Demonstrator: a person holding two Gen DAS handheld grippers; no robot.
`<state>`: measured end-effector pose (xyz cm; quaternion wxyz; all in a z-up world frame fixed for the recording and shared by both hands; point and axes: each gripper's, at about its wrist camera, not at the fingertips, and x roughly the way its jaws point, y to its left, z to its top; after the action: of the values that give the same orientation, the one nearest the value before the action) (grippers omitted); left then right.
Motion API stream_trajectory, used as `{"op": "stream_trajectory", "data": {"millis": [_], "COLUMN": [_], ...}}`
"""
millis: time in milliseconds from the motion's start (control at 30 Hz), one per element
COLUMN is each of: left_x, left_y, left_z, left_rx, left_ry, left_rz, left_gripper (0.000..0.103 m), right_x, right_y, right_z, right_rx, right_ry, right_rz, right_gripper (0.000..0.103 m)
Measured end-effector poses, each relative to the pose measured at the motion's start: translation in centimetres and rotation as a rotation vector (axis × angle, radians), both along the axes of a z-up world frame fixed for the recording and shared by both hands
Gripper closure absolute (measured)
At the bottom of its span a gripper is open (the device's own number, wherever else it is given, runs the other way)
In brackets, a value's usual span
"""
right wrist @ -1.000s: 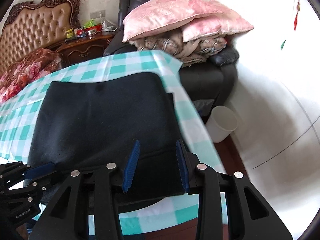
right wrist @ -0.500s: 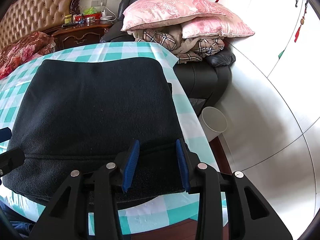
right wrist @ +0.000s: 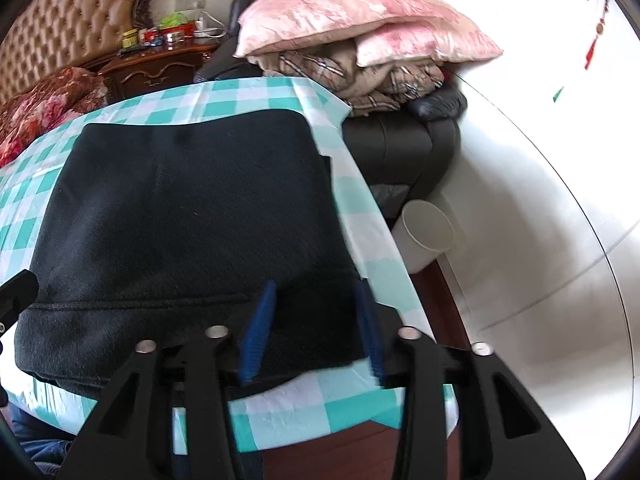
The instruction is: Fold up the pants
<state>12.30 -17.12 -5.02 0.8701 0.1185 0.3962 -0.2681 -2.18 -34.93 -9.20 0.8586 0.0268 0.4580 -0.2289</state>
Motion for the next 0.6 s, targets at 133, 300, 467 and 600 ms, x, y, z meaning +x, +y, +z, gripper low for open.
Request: {"op": "stream_trajectory", "data": {"millis": [133, 300, 467, 600], "left_x": [0.1, 0.5, 0.4, 0.4], "left_y": [0.2, -0.5, -1.7, -2.1], "left_z": [0.5, 1.4, 2.2, 2.2], "left_rx": [-0.043, -0.077, -0.085, -0.119], "left_ry": [0.029, 0.052, 0.056, 0.112], "left_rz": [-0.027, -0.071, -0.107, -0.125], "left_gripper": [0.002, 0.002, 0.002, 0.002], "right_x": [-0.8, -1.7, -3.3, -4.5], "right_y": [-0.4, -1.0, -2.6, -2.1], "right_z": [0.2, 1.1, 2.5, 4.7], "right_rx": [-0.016, -0.057, -0.074, -0.051], "right_ry": [0.001, 0.01, -0.005, -0.056], "right_rz": [-0.018, -0.061, -0.126, -0.119], "right_gripper": [0.043, 0.033, 0.033, 0.032]}}
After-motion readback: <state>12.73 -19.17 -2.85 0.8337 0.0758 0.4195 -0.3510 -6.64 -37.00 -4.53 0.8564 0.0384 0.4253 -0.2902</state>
